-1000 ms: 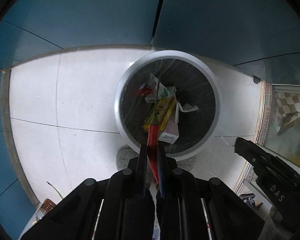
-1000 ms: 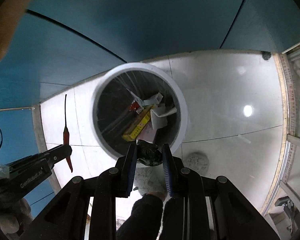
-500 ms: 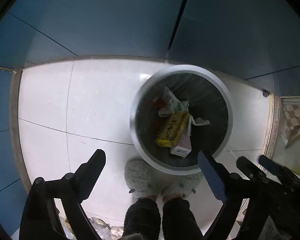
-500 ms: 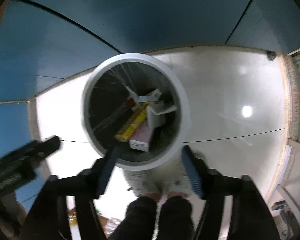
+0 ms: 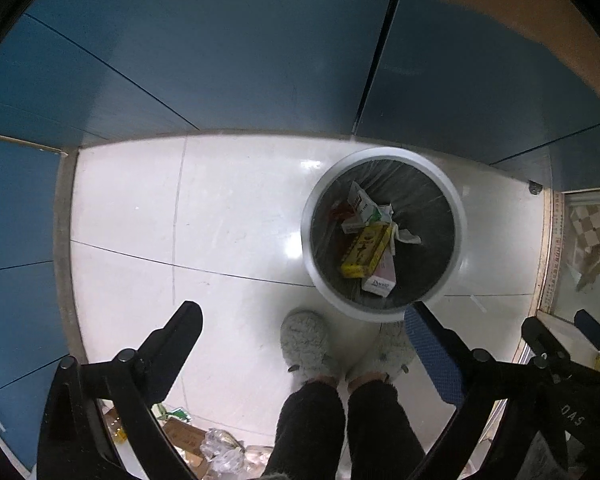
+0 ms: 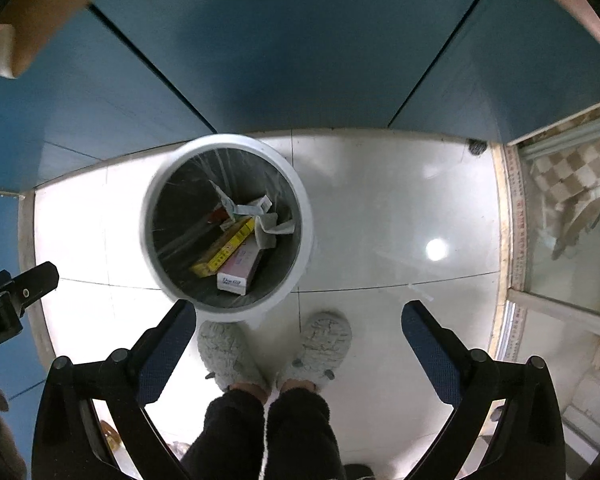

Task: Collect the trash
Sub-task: 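Raise both tools back toward the counter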

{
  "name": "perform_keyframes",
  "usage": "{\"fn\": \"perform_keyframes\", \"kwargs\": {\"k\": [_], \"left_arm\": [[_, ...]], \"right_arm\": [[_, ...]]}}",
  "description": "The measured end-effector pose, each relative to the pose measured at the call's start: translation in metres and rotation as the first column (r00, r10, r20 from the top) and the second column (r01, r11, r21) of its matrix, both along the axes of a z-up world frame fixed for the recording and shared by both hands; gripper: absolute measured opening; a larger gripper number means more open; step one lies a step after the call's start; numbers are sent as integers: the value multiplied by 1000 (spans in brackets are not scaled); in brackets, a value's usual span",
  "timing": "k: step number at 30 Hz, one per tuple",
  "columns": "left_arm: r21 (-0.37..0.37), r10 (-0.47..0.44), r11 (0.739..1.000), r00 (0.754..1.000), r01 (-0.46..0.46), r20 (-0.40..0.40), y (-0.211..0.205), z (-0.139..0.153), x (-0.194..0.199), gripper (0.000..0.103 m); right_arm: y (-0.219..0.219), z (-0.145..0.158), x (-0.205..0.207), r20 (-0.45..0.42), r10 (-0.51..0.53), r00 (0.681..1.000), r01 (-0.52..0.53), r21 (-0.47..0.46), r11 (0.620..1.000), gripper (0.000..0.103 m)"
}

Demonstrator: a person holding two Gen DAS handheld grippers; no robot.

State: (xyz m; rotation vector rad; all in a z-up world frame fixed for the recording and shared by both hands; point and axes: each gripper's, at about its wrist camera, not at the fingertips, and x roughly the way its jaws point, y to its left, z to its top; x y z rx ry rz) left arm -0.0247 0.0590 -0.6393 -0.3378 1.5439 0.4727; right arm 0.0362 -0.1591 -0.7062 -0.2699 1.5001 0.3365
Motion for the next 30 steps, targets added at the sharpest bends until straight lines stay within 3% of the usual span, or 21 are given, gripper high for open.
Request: {"fn": "perform_keyframes", "kwargs": {"k": [3,11,19,26,30], "left_arm": [[3,-9,1000,1000,9,10,-5,36,-7,103],[-3,-43,999,998,43,37,-21,165,-33,103],[-40,-83,995,993,87,89,-33,260,-60,103],[-11,-108,994,976,112,190,-22,324,-57,103],[104,-122,990,961,98,250,-14,360,-36,103]], "right_arm": [[-3,47,-5,18,8,1000,-8,6,1000,103],[-14,199,-26,51,21,998,-22,25,999,103],[-27,338,-58,58,1,998,-4,59,998,103],[-24,416,-69,95,-8,995,-1,98,995,103],[-14,438,-50,106,-43,993,24,168,985,103]]}}
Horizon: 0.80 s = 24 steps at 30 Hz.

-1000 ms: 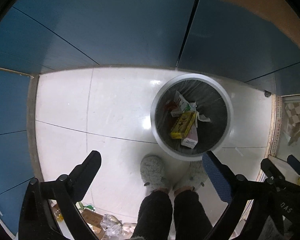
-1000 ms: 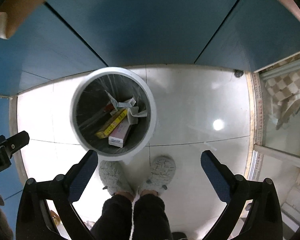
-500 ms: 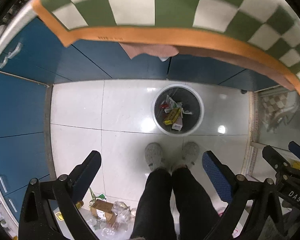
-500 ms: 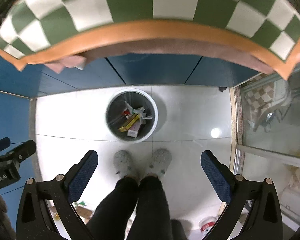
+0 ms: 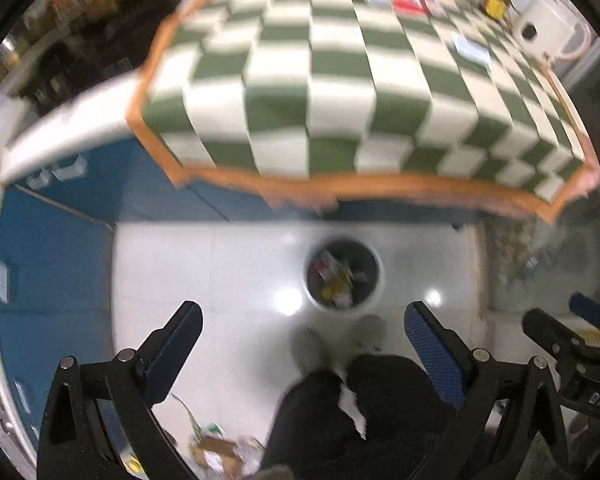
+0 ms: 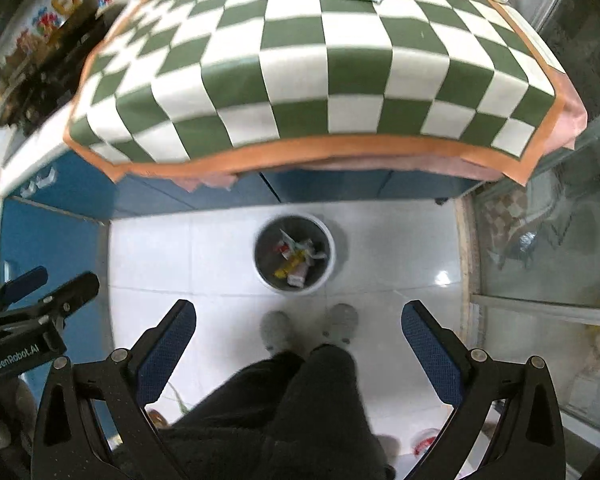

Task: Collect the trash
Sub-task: 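Raise both tools back toward the counter, then grasp the red-and-white sugar bag with the left tool while the right tool grasps the white medicine sachet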

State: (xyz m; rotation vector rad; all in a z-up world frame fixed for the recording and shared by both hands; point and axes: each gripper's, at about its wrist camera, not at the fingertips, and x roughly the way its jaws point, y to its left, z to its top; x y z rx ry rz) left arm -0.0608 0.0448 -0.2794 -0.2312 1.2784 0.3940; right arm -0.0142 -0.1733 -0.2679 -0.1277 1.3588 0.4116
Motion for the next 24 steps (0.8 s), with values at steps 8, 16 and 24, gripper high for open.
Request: {"fn": "perform_keyframes", "kwargs": {"k": [8,16,24], "left_arm": [[134,76,986,982,-100,172,39,64,102,103],[259,141,953,987,-157,81,67,45,250,103],[269,204,945,978,-186,-40,90,9,338,103]], "right_arm": [[7,36,125,61,-83,995,75,132,988,103],[38,-3,346,79,-128,989,121,87,989,103],[111,-65,429,119,59,991,-47,-98,994,71]]}}
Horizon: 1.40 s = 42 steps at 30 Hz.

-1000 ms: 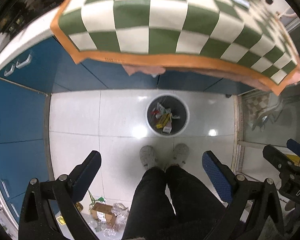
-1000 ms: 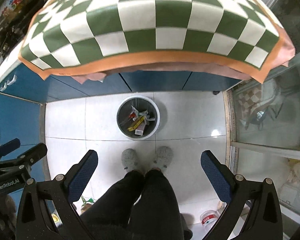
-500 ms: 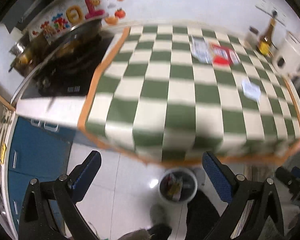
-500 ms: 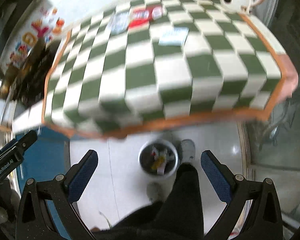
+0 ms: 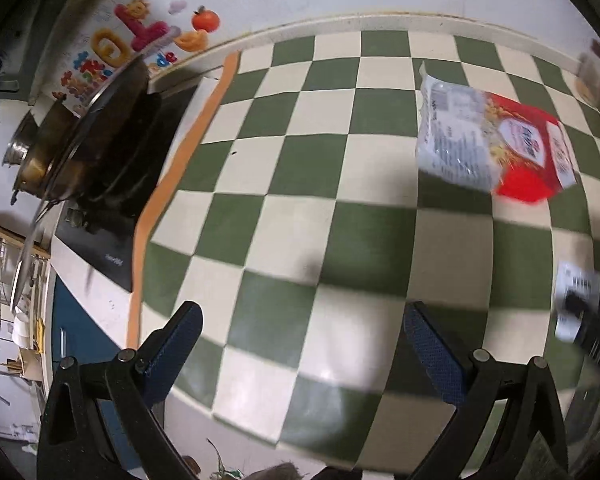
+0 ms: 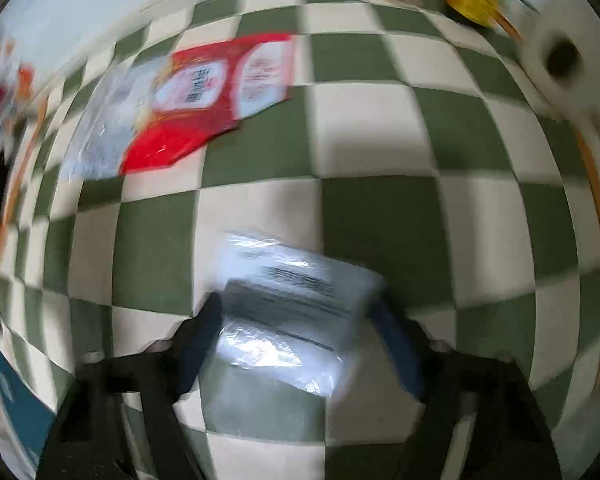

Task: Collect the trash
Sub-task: 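Grasp the red-and-white sugar bag with the left tool while the right tool grasps the white medicine sachet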

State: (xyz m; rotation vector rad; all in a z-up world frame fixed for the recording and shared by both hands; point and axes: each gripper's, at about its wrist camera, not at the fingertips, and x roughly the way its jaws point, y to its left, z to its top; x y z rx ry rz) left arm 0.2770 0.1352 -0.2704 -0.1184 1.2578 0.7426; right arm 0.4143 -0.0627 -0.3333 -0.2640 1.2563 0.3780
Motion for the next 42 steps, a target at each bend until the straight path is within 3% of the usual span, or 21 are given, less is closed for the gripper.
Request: {"fn": "perform_keyframes", "kwargs": {"k": [1,2,3,5,7,13,17,19,22,23,24,27,28,33,36,42], "left_arm": [[-10,8,1000,1000,-8,-1,3,-2,8,103],[-25,15,1000,1000,-14,3,8,-4,17,103],[-35,18,999,1000,-18,6,10,-6,24,103],[-58,21,998,1000,-20,14,16,-12,43,103],[-108,16,994,1000,-13,26,23,-18,65,103],[-246,-42,967,994,66,101,35,-29,130,102],[-323,-83,939,989,119,122,42,-43,165,99],[-345,-100,930,990,129,102,44,-53,178,89],[-376,-111,915,988,145,112,42,-60,186,57],[-391,-109,908,985,153,132,41,-59,186,38],[-391,-108,907,984,155,140,39,-58,186,33],[-312,-129,936,984,162,125,30,-51,183,10],[-299,-127,941,983,162,133,28,-47,178,9],[-238,-109,960,979,149,173,22,-18,150,6],[-155,-103,979,974,136,203,14,13,124,6],[-41,-120,990,947,138,299,10,76,47,4]], "right_arm": [[6,-1,-3,40,40,998,-39,-8,999,66],[9,0,-7,70,82,994,-83,3,997,50],[12,0,-9,85,110,990,-110,3,994,44],[13,0,-7,107,152,983,-152,-10,988,12],[4,2,7,59,134,989,-137,49,989,1],[-9,44,72,84,58,995,-75,213,974,1],[19,40,125,49,62,997,-72,260,963,1],[32,29,143,46,74,996,-83,237,968,1],[54,4,162,-5,104,995,-100,220,970,1],[57,2,159,-14,109,994,-103,215,971,1],[61,0,157,6,116,993,-114,209,971,2],[66,1,145,35,145,989,-149,181,972,2],[65,2,144,29,143,989,-146,188,971,2],[52,12,127,30,130,991,-133,223,966,2],[40,26,105,52,124,991,-133,236,963,2],[14,63,46,102,97,990,-121,266,956,2]]}}
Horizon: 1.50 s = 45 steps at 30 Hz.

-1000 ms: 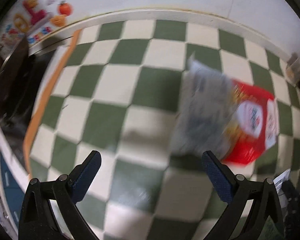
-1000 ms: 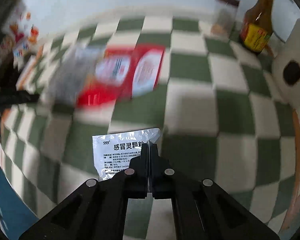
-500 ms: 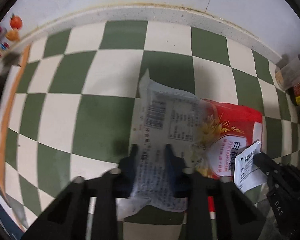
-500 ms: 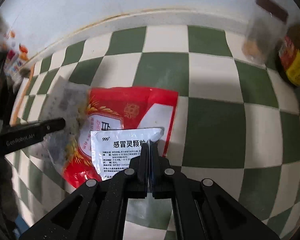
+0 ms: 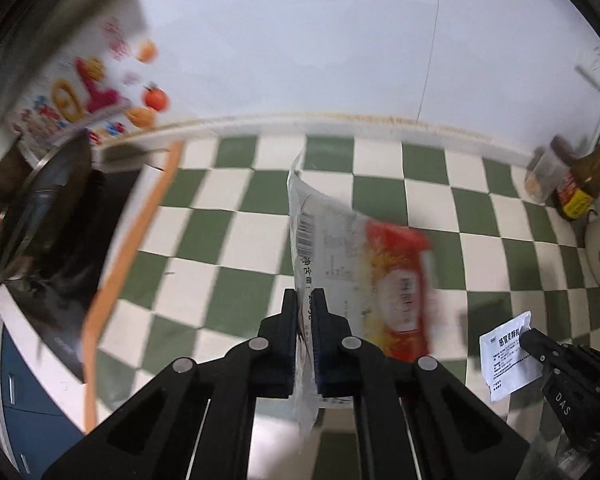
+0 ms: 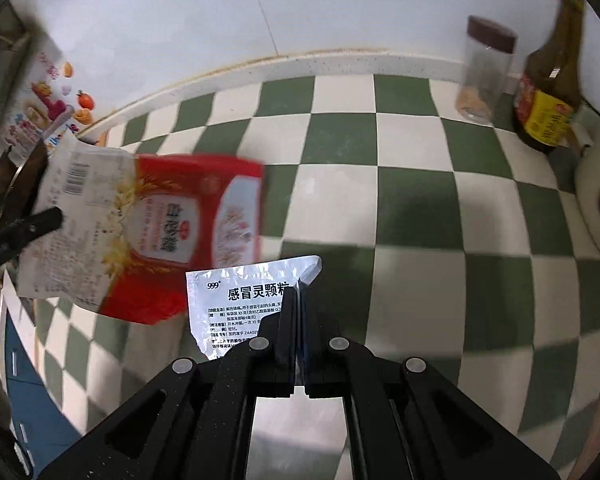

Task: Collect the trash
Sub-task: 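Grasp the red-and-white sugar bag with the left tool while the right tool grasps the white medicine sachet, then lower the sugar bag and sachet into the bin and open both tools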

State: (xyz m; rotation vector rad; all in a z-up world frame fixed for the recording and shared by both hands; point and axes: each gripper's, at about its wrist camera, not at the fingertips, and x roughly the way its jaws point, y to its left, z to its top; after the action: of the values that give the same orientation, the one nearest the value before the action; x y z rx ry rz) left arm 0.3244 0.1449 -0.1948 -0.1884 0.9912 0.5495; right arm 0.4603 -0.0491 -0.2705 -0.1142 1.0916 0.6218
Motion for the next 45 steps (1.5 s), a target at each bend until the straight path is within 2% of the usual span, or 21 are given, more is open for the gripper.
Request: {"fn": "perform_keyframes", "kwargs": {"k": [8,13,15,19,25,27,30,34,36,37,40,41,42,43,45], "left_arm": [[63,-68,996,989,60,135,-6,67,-112,3],[83,-150,987,972,137,180,-24,91,-193,3],[82,-174,984,967,161,187,-28,92,-218,3],[35,-203,979,963,200,175,-38,88,-277,3],[-44,-236,970,967,241,90,-59,52,-347,3],[-54,-236,970,971,237,39,-67,28,-362,3],[-108,-212,973,976,205,-51,-73,-19,-371,3],[-156,-189,974,966,162,-176,-86,-111,-365,3],[-159,-179,977,958,145,-225,-90,-155,-358,4],[-170,-172,977,950,130,-259,-91,-192,-351,4],[-204,-158,974,937,97,-310,-94,-272,-335,4],[-223,-157,971,928,83,-338,-94,-314,-326,4],[-234,-153,970,924,72,-350,-94,-334,-323,4],[-258,-149,965,916,52,-372,-93,-371,-315,4],[-276,-135,961,910,24,-391,-91,-413,-308,4]], "right_arm": [[-30,57,-107,103,-71,992,68,33,997,2],[-55,85,-196,158,-152,976,145,56,988,2],[-67,91,-237,164,-188,968,179,65,982,2],[-89,87,-312,134,-224,965,218,62,974,2],[-116,51,-403,45,-219,975,219,13,976,2],[-122,28,-423,13,-203,979,203,-27,979,2],[-128,-18,-436,-62,-187,980,181,-86,980,2],[-133,-95,-441,-144,-166,976,142,-167,976,2],[-134,-145,-437,-178,-159,971,122,-204,971,2],[-135,-170,-432,-195,-161,967,118,-216,969,2],[-133,-244,-417,-223,-163,961,106,-246,963,2],[-132,-273,-412,-238,-169,956,108,-250,962,2],[-130,-303,-406,-253,-177,951,109,-259,960,2],[-128,-334,-399,-271,-185,945,108,-274,956,2],[-125,-385,-389,-312,-201,928,113,-276,954,2]]}}
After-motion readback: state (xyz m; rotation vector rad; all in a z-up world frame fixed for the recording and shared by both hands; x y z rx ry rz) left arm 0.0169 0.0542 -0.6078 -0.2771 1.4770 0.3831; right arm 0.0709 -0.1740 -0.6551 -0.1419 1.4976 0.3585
